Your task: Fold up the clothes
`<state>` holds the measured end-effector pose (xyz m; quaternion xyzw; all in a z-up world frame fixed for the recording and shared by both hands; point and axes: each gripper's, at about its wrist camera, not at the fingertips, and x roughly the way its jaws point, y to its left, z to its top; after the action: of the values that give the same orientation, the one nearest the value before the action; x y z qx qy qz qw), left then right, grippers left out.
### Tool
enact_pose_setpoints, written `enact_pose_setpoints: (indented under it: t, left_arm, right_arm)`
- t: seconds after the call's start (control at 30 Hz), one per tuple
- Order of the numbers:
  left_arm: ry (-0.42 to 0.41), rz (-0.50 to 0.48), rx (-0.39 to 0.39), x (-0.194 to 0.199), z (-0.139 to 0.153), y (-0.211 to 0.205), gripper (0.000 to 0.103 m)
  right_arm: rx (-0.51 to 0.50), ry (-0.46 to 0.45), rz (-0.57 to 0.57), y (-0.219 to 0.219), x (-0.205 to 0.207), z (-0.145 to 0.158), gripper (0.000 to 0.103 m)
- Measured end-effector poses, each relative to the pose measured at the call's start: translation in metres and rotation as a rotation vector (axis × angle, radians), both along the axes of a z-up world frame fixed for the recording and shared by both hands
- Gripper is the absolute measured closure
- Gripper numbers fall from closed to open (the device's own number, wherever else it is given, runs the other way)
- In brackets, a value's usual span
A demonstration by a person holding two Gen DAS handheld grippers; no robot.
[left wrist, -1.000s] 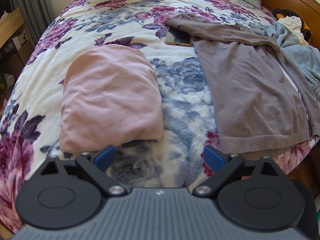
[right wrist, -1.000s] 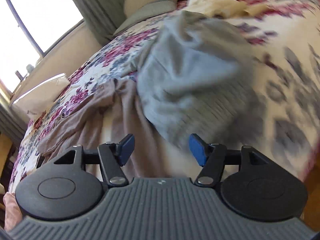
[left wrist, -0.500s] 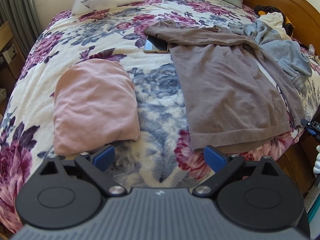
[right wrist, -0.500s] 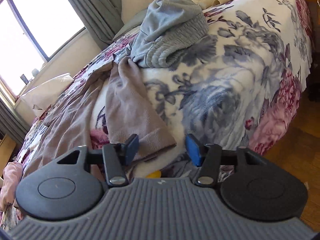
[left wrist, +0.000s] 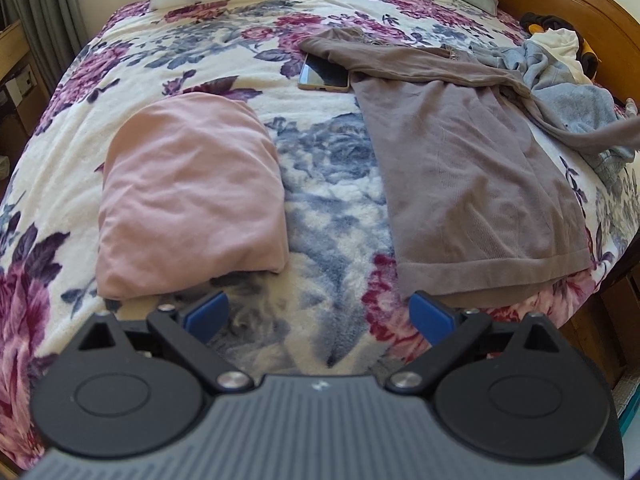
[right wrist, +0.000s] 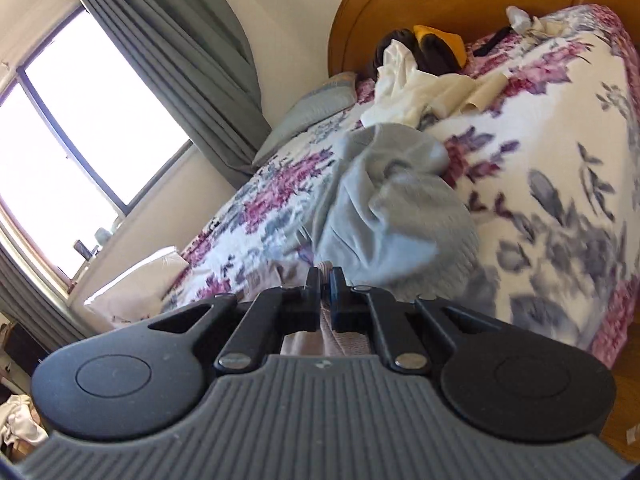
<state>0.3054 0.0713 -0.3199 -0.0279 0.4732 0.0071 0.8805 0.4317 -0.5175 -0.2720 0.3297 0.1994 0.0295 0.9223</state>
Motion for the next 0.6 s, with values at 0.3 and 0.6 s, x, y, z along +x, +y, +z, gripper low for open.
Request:
enact_pose_setpoints:
  t: [0.3,0.6]
  left_arm:
    - [0.019,-0.010,-0.050,0.005,-0.015,0.005,0.005]
    - [0.031,-0.007,-0.063,0.009,-0.027,0.017,0.005]
  right_arm:
    - [-0.162,0.042,0.179,0.096,0.185,0.090,0.099]
    - [-0.354,0.003,0.652,0.311,0.252,0.077,0.099]
